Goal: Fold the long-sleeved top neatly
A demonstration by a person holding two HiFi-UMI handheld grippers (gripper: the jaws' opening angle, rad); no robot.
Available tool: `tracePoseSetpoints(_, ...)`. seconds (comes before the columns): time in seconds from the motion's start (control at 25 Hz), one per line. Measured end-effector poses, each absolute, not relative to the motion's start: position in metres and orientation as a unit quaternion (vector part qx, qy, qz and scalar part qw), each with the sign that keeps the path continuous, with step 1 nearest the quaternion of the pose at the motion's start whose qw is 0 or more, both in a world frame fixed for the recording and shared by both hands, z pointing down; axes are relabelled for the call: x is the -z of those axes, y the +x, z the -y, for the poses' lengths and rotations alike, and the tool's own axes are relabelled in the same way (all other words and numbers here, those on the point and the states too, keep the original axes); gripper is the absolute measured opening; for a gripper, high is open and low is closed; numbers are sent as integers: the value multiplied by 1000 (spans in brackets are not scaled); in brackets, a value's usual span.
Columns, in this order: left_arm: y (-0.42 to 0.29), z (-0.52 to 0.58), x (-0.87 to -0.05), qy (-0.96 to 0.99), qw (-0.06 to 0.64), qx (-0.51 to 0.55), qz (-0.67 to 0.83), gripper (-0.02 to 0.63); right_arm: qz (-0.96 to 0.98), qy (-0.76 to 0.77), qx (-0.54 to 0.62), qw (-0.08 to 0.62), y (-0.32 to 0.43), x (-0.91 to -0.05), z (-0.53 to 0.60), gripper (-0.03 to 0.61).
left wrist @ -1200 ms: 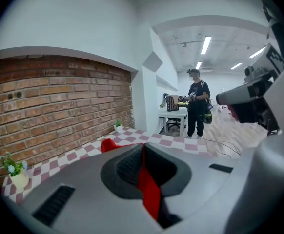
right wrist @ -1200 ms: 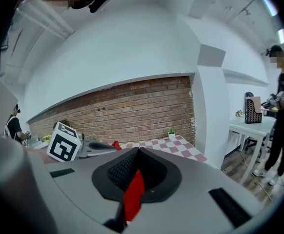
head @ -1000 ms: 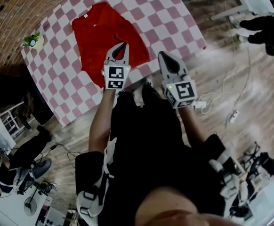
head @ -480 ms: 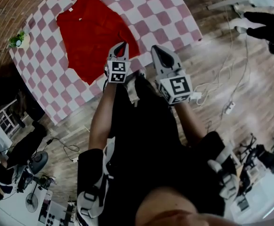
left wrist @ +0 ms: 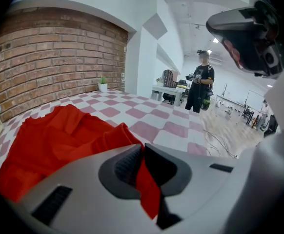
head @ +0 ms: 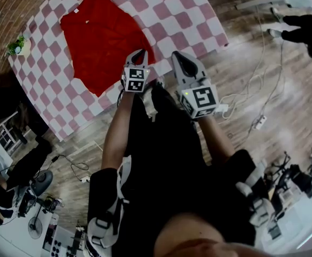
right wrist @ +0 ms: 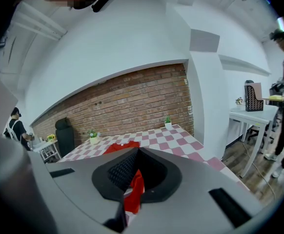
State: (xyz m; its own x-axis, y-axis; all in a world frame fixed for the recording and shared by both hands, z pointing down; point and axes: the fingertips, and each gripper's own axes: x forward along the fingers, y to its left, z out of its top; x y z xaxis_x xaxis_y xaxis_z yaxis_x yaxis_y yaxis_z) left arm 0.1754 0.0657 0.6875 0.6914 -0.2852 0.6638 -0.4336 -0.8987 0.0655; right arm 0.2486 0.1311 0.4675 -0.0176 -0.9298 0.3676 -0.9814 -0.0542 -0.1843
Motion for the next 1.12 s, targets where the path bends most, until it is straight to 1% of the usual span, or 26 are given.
tracePoseSetpoints(0.12,178,-69,-684,914,122,-336,194,25,686,697,-199,62,250,-468,-132,8)
tracePoseSetpoints(0.2,179,-73,-682,914,131,-333,192,89,693,692,-192,62,251,-467,-131,8)
tracePoseSetpoints(0.24,179,-74,-681,913,134,-333,192,101,697,689,-188,62,251,-465,-131,8)
tracePoseSetpoints(0.4,176,-78,-668,913,139,-320,211,107,702,684,-191,57,250,-463,-136,8)
tracePoseSetpoints(0.44,174,-77,-661,914,140,-311,222,91,706,680,-188,57,250,-462,-136,8)
tracePoseSetpoints(0.48,171,-76,-653,914,140,-299,235,49,709,678,-184,57,250,-462,-136,8)
tracePoseSetpoints(0.52,168,-75,-644,915,138,-287,247,21,711,676,-182,58,250,-462,-137,8)
tracePoseSetpoints(0.56,163,-75,-635,916,137,-275,258,13,713,675,-181,58,250,-462,-137,8)
tracePoseSetpoints(0.72,135,-73,-594,918,124,-235,293,6,728,660,-180,55,239,-455,-132,8)
tracePoseSetpoints(1.12,36,-41,-496,901,109,-162,387,6,769,619,-152,47,195,-429,-92,8)
